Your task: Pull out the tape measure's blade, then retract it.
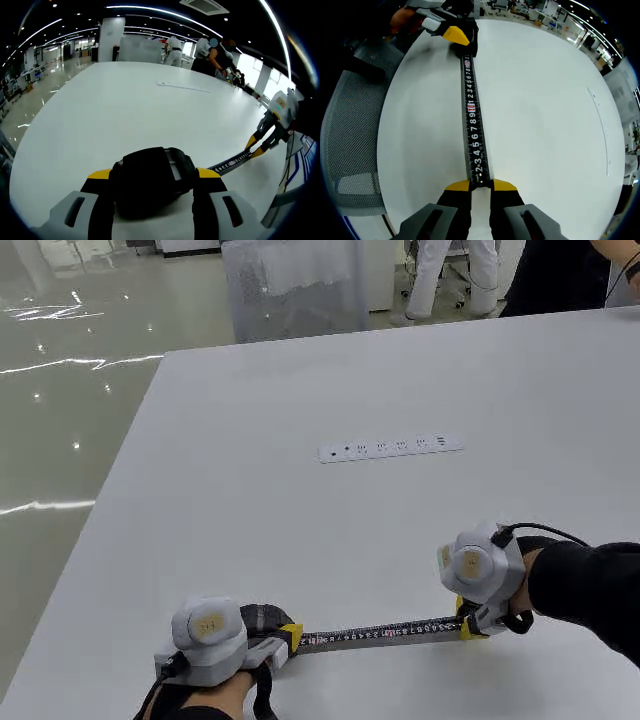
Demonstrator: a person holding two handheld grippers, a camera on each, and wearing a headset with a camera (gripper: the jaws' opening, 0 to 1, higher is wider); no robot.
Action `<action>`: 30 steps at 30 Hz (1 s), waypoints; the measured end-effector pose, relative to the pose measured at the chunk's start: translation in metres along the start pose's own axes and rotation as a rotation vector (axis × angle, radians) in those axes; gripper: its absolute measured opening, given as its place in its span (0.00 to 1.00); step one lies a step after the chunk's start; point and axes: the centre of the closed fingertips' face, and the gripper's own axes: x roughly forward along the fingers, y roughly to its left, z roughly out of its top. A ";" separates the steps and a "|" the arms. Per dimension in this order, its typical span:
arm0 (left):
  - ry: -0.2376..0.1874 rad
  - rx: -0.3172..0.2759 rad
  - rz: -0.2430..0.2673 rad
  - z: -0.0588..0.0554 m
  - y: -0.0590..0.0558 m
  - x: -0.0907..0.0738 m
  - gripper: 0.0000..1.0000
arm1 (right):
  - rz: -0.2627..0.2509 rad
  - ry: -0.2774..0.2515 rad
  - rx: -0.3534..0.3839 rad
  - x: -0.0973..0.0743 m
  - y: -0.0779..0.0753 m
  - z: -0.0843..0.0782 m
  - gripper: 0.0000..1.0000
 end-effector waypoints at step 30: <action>0.010 -0.001 -0.011 0.000 -0.001 0.001 0.58 | -0.006 -0.010 -0.002 0.001 0.002 0.007 0.08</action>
